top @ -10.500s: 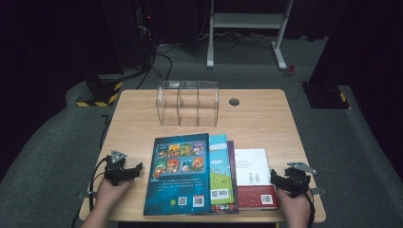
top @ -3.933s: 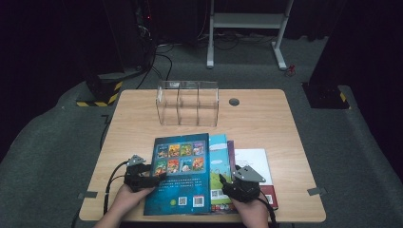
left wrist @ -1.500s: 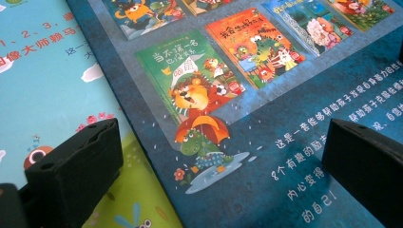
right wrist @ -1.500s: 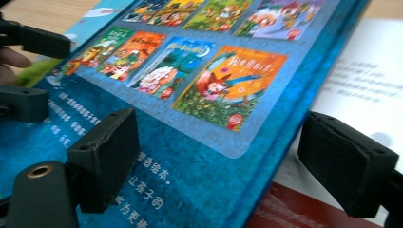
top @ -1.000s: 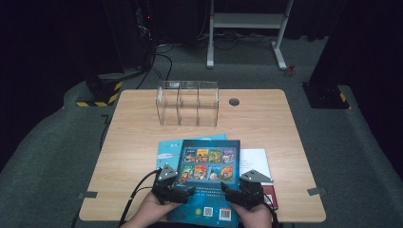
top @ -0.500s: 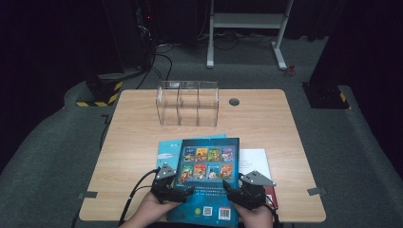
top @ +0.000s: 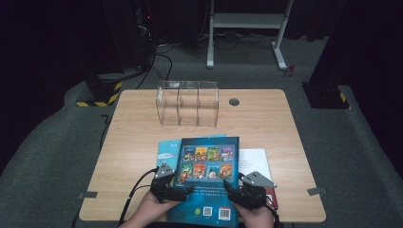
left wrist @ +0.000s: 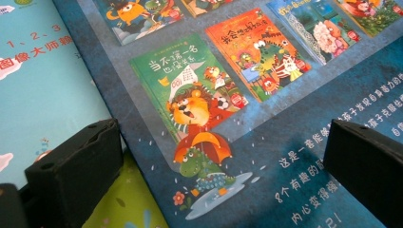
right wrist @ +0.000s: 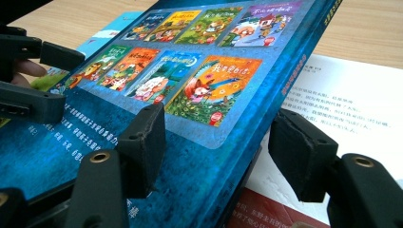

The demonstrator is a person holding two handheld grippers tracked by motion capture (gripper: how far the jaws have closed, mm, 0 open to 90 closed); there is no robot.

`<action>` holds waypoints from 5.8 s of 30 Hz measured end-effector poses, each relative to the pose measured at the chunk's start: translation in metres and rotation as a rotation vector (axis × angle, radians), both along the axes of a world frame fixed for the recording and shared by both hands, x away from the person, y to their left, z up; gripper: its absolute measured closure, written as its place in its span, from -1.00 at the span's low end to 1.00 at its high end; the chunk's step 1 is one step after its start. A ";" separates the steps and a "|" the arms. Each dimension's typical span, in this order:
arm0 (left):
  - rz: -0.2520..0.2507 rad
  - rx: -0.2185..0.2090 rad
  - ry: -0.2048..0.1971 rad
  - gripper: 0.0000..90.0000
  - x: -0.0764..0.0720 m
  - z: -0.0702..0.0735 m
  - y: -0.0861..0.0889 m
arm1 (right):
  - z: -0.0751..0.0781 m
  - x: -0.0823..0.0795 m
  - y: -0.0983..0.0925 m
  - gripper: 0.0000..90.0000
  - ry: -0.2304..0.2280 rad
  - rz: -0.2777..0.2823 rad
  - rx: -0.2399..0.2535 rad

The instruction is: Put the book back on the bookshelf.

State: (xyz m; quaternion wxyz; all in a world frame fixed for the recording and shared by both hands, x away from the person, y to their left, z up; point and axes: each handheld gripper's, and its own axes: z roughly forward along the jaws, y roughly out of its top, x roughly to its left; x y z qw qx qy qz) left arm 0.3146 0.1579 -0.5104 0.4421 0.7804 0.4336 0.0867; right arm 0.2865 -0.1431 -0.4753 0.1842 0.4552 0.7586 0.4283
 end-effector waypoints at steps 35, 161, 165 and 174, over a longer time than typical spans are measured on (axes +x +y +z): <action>0.049 -0.065 0.057 -0.58 0.008 0.004 0.019 | -0.009 0.006 -0.001 -0.23 0.072 0.008 0.070; 0.146 -0.197 -0.505 0.29 -0.015 0.076 0.048 | 0.079 -0.011 0.018 0.25 -0.349 0.226 0.232; 0.120 -0.207 -0.509 0.28 -0.013 0.075 0.047 | 0.078 -0.013 0.022 0.44 -0.359 0.210 0.207; 0.103 -0.199 -0.512 0.28 -0.012 0.074 0.049 | 0.080 -0.011 0.018 0.51 -0.339 0.247 0.214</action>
